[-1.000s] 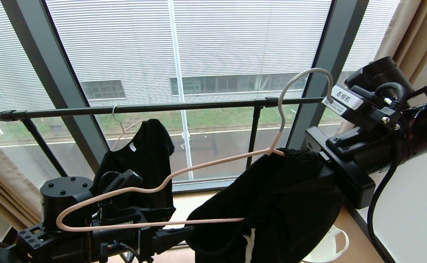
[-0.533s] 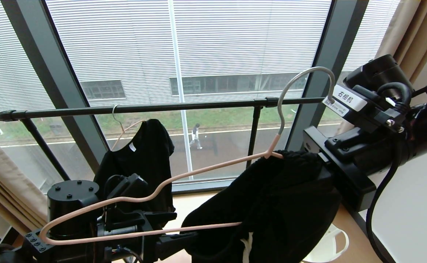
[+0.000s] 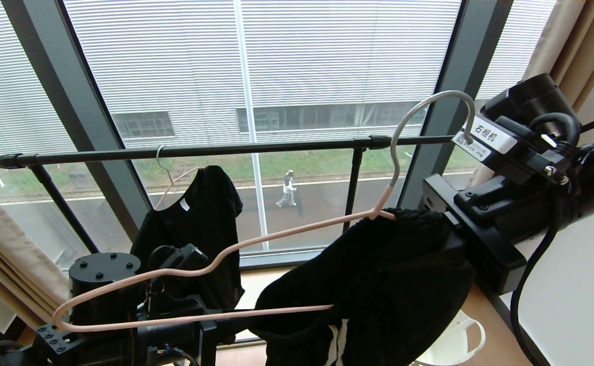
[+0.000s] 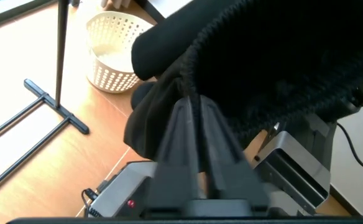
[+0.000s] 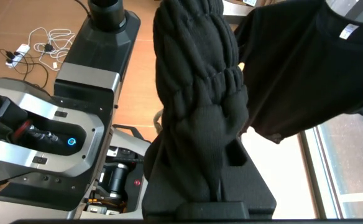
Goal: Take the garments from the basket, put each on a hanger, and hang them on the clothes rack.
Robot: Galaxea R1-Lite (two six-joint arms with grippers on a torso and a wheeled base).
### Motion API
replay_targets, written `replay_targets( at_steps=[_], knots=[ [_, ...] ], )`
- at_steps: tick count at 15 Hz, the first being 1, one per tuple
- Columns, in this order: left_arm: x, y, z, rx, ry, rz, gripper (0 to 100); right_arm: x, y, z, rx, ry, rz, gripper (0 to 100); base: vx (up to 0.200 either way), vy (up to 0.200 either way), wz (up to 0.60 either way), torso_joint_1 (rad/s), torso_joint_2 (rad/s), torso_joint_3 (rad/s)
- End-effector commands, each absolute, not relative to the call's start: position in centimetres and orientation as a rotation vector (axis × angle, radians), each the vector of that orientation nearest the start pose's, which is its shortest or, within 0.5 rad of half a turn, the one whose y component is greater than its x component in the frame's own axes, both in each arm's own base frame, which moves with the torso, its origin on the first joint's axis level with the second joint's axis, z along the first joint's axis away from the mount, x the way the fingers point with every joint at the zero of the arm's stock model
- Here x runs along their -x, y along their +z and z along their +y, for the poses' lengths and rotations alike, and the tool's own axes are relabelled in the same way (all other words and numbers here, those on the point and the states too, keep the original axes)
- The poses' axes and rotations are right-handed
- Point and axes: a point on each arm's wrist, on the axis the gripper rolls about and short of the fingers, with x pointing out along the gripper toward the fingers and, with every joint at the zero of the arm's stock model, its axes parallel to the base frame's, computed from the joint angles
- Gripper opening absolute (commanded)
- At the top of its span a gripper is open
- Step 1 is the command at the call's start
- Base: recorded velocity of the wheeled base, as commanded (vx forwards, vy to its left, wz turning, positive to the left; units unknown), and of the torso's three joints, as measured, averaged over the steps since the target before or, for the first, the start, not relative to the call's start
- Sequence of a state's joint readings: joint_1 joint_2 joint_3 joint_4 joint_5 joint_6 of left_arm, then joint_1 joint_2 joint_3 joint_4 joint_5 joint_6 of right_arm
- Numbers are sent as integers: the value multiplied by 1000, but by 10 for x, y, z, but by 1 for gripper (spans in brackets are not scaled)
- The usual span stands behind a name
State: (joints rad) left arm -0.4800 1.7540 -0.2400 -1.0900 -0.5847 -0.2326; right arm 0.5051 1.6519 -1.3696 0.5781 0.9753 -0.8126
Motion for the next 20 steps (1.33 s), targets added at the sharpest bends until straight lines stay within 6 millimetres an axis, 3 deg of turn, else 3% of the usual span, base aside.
replay_targets(
  at_steps=[1, 10, 15, 20],
  knots=[
    [-199, 86, -117, 230, -985, 551, 0, -229, 255, 141, 398, 1617, 287, 0, 0, 0, 0, 0, 0, 0],
    [-214, 93, -97, 248, -884, 462, 0, -245, 241, 104, 367, 1454, 380, 0, 0, 0, 0, 0, 0, 0],
    [-220, 99, -88, 253, -848, 417, 0, -243, 232, 102, 410, 1396, 445, 0, 0, 0, 0, 0, 0, 0],
    [-226, 104, -80, 257, -813, 386, 0, -246, 205, 98, 472, 1306, 479, 0, 0, 0, 0, 0, 0, 0]
  ],
)
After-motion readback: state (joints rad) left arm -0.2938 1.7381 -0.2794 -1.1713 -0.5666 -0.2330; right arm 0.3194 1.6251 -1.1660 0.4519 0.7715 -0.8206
